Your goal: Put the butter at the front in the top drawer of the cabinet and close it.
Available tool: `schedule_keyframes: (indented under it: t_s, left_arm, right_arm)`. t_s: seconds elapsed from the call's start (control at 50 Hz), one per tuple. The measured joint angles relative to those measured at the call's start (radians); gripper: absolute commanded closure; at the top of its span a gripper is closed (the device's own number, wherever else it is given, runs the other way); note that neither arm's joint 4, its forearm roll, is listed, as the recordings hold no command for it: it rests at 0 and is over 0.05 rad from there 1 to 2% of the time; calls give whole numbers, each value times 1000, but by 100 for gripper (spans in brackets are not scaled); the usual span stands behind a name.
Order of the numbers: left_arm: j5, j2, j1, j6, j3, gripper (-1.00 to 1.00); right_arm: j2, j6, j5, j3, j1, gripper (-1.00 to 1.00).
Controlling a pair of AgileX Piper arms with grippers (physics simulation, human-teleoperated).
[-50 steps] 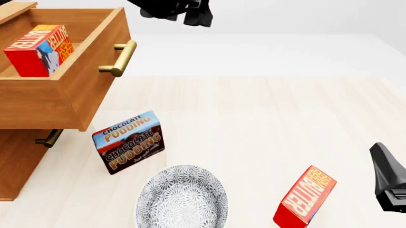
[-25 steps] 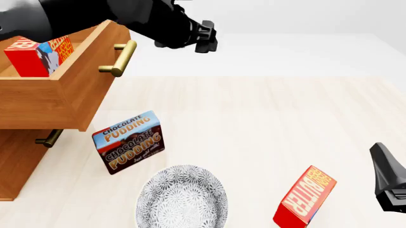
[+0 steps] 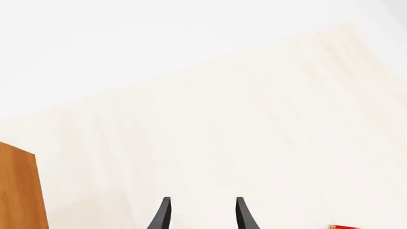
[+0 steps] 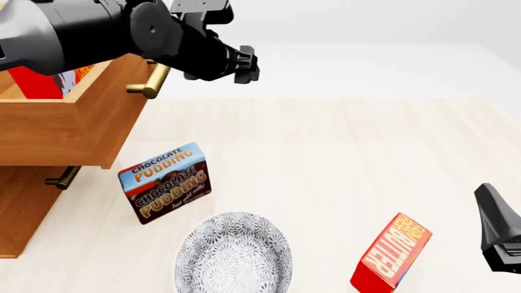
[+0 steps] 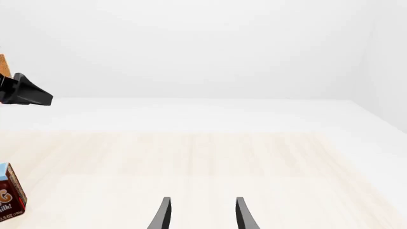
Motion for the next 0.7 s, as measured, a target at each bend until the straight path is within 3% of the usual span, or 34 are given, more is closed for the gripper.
schedule_keyframes:
  t_s: [0.7]
  left_arm:
    - [2,-93,144,19,118,-100]
  right_arm:
    - [0,0,0,0,0,-100]
